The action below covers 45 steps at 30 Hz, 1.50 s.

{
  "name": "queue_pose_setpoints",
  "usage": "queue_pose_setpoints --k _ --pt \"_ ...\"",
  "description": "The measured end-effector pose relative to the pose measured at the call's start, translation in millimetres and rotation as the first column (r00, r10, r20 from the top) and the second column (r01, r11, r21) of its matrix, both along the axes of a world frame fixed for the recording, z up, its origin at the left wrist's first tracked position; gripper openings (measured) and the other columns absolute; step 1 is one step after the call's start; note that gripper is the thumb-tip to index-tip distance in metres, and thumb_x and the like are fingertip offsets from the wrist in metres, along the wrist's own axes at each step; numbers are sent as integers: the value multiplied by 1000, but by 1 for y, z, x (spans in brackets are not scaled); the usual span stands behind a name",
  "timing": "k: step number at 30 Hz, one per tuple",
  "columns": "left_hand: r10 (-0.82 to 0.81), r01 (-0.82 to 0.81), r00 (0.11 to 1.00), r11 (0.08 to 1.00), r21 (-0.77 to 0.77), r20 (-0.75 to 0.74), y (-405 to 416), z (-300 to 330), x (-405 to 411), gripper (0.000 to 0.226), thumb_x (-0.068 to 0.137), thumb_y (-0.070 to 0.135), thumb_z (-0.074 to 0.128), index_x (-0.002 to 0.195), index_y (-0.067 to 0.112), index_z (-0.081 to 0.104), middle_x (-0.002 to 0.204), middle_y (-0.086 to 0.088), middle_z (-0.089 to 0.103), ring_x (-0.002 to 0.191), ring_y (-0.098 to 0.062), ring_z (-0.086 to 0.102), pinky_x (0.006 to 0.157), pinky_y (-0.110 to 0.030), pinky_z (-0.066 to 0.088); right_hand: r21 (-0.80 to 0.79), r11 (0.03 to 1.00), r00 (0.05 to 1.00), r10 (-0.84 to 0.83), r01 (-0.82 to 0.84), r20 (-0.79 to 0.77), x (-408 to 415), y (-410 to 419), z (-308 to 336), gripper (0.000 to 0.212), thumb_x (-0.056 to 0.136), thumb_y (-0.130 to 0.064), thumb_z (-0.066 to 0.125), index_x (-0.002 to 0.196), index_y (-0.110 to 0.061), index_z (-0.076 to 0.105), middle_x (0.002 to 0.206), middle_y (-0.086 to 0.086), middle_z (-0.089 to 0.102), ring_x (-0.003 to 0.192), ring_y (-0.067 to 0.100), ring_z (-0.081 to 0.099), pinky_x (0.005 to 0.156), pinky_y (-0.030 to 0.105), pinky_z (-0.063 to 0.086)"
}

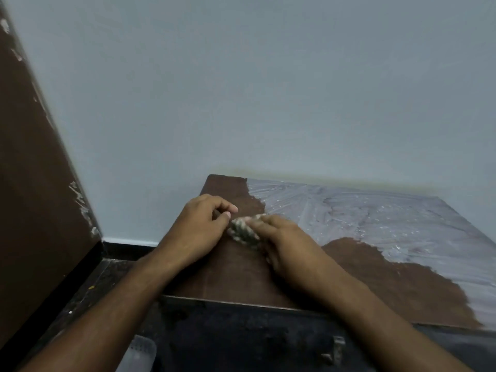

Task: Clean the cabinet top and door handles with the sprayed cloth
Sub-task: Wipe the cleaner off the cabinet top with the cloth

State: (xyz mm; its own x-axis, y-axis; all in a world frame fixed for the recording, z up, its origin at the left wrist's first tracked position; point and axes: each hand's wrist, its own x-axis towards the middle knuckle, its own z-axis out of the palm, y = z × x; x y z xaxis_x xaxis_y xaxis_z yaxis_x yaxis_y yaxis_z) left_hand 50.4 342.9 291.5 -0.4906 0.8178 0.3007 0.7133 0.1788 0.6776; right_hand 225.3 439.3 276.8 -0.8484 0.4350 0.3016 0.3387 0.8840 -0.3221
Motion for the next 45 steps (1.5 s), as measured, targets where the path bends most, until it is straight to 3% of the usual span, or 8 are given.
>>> queue_pose_setpoints --k 4,8,15,22,28,36,42,45 --pt "-69 68 994 998 -9 -87 7 0 10 16 94 21 61 99 33 70 100 15 60 91 3 54 73 -10 36 -14 999 999 -38 38 -27 18 4 -5 47 100 -27 48 147 -31 41 143 -3 49 129 19 46 110 35 41" --pt "-62 66 994 997 47 -86 15 4 10 19 94 19 61 104 35 67 101 15 58 88 9 52 70 -5 36 -63 997 998 34 -36 -44 34 -16 -3 48 95 -19 53 142 -29 50 140 -3 54 129 16 47 110 27 39" --pt "-130 126 983 991 -43 -128 30 1 23 17 94 26 62 106 38 64 108 20 52 95 11 49 77 -9 35 -54 963 964 -264 264 9 44 60 6 47 95 -15 54 141 -21 52 137 6 57 125 28 52 105 32 41" --pt "-136 133 978 991 -29 -156 35 -9 27 20 93 23 63 110 33 66 107 20 51 99 6 48 90 -21 39 -42 992 993 -119 120 18 81 8 -1 49 100 -22 51 147 -29 44 151 -5 45 140 15 37 112 17 23" --pt "-145 138 980 989 -57 -137 34 -6 28 18 95 26 61 110 35 65 107 21 51 98 6 48 88 -22 39 -25 935 935 -353 353 26 81 78 3 46 98 -19 53 143 -23 50 141 3 54 127 27 50 105 32 40" --pt "-183 175 972 982 -65 -147 41 -7 40 17 94 26 61 110 32 65 108 18 54 101 -2 51 93 -27 44 -51 981 980 -183 187 72 103 10 2 52 95 -36 39 147 -31 45 152 -4 44 141 16 37 116 23 27" --pt "-239 228 960 969 -92 -147 38 -9 49 17 95 28 60 109 36 64 109 20 53 105 -1 51 93 -27 45 -22 924 924 -380 381 37 117 61 6 46 98 -18 54 143 -22 51 141 1 55 127 23 50 104 27 38" --pt "-253 244 954 967 -77 -158 39 -11 55 17 95 29 60 109 37 63 108 22 53 104 0 50 93 -27 46 -35 946 947 -322 322 22 108 46 0 48 98 -22 54 146 -26 46 148 -1 49 134 23 44 112 36 38"
